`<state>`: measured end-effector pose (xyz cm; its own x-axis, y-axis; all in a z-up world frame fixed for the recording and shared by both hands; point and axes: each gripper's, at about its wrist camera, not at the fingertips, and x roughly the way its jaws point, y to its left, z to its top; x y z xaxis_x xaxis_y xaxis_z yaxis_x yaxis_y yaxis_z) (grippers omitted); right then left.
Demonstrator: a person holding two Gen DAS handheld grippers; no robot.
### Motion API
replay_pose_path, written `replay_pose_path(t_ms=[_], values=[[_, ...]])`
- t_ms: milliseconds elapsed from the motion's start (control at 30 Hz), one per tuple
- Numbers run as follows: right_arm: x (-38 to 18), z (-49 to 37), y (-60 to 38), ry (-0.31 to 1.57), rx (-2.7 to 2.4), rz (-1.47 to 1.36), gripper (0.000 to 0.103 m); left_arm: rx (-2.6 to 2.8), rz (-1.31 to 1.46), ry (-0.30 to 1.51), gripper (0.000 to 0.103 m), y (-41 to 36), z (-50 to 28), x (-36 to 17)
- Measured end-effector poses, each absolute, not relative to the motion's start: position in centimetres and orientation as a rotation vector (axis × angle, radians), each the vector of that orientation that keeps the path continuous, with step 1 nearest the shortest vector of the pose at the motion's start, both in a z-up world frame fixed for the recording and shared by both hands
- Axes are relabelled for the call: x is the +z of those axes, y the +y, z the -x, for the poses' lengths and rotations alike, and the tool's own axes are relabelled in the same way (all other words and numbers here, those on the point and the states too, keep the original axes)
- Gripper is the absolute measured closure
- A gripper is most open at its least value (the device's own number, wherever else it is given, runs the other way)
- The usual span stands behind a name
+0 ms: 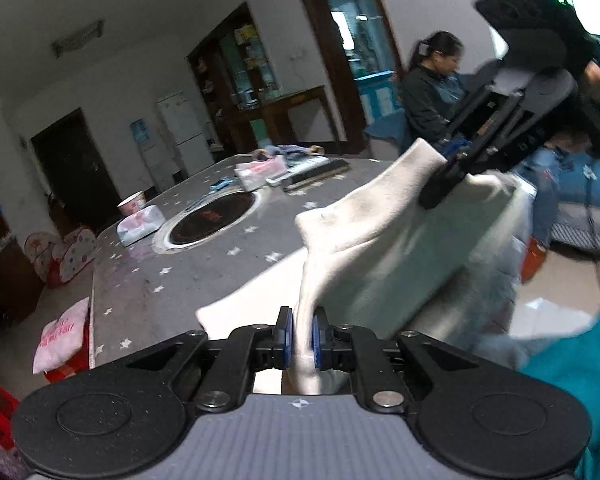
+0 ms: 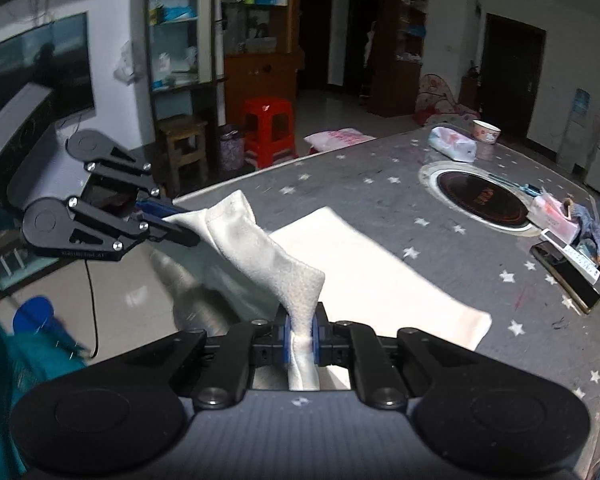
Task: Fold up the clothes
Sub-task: 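Lift and fold the hem toward the collar with both grippers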
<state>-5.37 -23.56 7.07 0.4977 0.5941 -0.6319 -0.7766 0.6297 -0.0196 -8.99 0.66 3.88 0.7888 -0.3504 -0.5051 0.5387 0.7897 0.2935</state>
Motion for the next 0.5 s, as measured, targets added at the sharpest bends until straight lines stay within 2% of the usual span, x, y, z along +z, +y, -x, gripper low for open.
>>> replay_pose_path(t_ms=[233, 333, 500], values=[[7.7, -3.9, -22.3, 0.675, 0.785, 0.305, 0.094, -0.442, -0.420, 0.490, 0.092, 0.4, -0.6, 4.4], [6.0, -8.6, -21.5, 0.724, 0.743, 0.285, 0.094, -0.405, -0.398, 0.561, 0.091, 0.1, -5.3, 2.6], [0.6, -13.2, -19.8, 0.794, 0.629, 0.282, 0.091, -0.307, -0.383, 0.663, 0.083, -0.2, -10.2, -1.5]])
